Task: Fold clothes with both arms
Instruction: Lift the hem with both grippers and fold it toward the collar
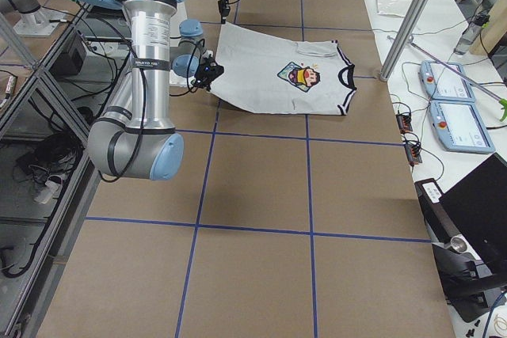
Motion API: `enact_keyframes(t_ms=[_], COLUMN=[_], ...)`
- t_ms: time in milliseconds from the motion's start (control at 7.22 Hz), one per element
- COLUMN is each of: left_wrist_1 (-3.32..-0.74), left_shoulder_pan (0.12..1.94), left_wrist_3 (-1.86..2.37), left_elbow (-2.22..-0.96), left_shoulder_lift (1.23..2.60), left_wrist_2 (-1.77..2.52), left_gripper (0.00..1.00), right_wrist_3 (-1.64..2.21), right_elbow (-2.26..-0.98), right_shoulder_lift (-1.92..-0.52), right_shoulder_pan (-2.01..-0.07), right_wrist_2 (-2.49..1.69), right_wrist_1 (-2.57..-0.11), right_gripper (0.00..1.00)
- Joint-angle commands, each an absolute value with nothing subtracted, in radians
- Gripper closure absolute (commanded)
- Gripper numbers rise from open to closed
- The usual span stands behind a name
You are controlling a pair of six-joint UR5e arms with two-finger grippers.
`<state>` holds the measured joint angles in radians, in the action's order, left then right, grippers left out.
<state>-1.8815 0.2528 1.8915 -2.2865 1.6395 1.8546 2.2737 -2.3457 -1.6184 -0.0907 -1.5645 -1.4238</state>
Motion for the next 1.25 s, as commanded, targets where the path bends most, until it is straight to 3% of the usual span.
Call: enact_keyframes(t_ms=[0, 416, 1108], left_wrist_1=[-1.878, -1.891, -2.095], left_shoulder_pan=[0.374, 0.610, 0.810], left_wrist_3=[1.735, 1.500, 1.370], left_elbow=[-2.269, -1.929, -1.567], left_shoulder_lift=[1.679, 1.928, 2.087], left_wrist_2=[1.856, 1.861, 1.859], left_gripper=[1.00, 1.00, 1.00], right_wrist_3=[2.232, 1.952, 1.672], right_elbow=[-2.332, -2.134, -1.761], right_shoulder_lift=[-1.577, -1.293, -1.033], right_shoulder_pan=[-0.217, -0.459, -0.735], right_wrist_2=[-1.563, -1.591, -1.620], right_wrist_1=[-1.425, -1.523, -1.588], right_gripper=[1.00, 1.00, 1.00])
